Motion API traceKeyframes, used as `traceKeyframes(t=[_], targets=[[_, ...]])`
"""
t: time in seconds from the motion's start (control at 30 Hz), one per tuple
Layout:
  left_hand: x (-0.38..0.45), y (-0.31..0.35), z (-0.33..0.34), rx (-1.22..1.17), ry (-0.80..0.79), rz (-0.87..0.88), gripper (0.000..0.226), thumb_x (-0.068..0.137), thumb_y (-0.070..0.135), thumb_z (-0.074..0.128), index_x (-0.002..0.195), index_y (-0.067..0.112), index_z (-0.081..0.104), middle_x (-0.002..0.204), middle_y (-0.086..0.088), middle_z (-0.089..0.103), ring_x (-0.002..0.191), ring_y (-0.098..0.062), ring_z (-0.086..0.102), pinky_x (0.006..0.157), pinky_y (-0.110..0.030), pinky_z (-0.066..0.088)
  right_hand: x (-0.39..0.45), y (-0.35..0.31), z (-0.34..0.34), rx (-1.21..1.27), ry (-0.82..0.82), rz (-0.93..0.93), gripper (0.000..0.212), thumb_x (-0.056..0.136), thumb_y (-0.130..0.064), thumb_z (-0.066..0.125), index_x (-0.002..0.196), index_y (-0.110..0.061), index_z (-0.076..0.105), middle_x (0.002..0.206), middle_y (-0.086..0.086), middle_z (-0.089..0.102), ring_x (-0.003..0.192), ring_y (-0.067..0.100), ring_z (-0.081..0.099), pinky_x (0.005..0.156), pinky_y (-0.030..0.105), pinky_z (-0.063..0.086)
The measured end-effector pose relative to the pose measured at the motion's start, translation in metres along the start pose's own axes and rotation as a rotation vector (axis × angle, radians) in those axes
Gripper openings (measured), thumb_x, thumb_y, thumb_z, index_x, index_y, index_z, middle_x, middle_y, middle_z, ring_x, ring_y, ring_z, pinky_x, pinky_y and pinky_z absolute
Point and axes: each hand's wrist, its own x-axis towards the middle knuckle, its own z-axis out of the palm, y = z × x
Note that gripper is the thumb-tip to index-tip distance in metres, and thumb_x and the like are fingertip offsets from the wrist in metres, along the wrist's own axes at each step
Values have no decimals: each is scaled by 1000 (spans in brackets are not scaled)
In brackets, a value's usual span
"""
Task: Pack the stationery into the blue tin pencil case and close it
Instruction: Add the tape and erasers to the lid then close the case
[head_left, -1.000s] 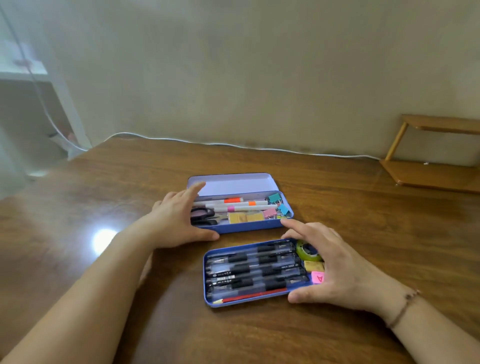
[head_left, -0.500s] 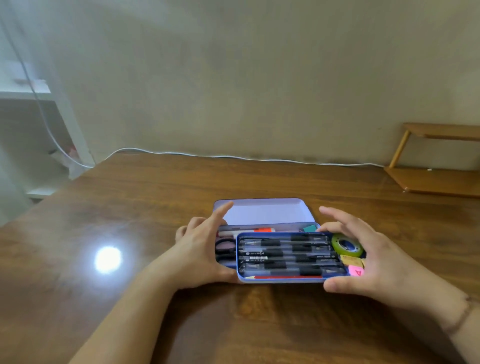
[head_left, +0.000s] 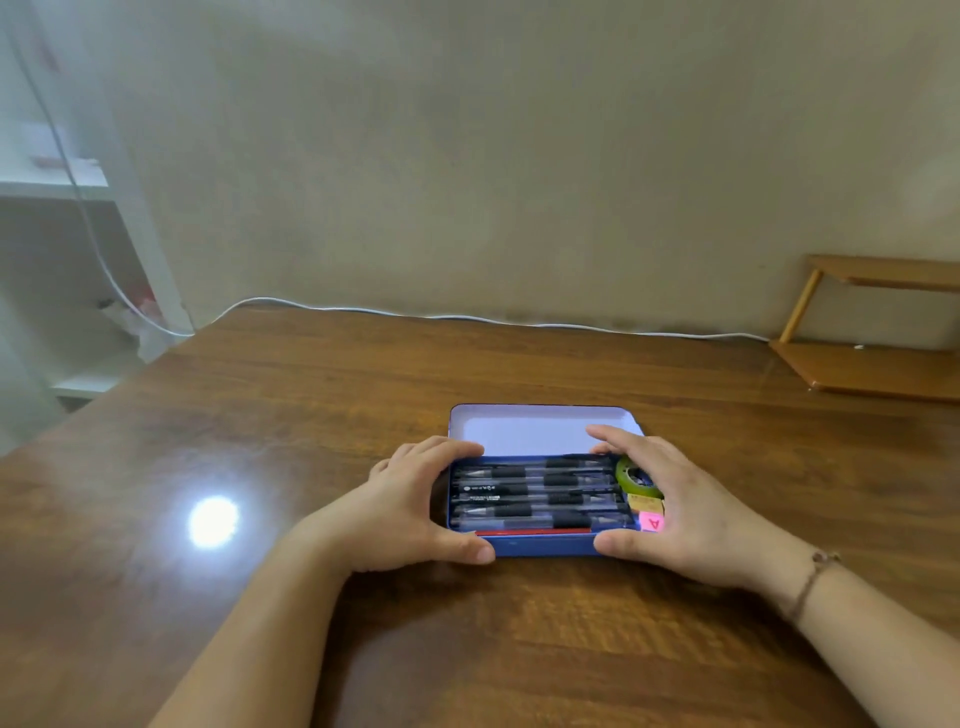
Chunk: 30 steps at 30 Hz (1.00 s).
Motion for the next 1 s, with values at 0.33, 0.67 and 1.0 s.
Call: traceKeyframes(t=[0.33, 0.67, 1.0], targets=[[2, 2, 5, 57, 1, -14, 90, 58, 73, 64, 137, 43, 34, 132, 29, 34, 129, 3, 28, 114, -34, 22, -1, 1, 9, -365, -26, -79, 85, 78, -80, 30, 145, -50, -14, 153, -10, 35, 143, 7, 24, 120, 34, 6], [-4, 11, 5, 65, 16, -51, 114, 49, 94, 51, 147, 41, 23, 141, 30, 19, 136, -3, 18, 118, -40, 21, -8, 10, -12, 88, 29, -18, 79, 73, -77, 46, 143, -53, 18, 154, -22, 16, 142, -11, 2, 115, 23, 10], [6, 17, 21, 279, 138, 61, 102, 57, 95, 38, 142, 38, 37, 135, 27, 39, 133, -2, 25, 109, -30, 16, -22, 38, -36, -40, -153, 25, 79, 70, -80, 48, 137, -66, 7, 146, -22, 41, 128, 1, 43, 107, 37, 39]])
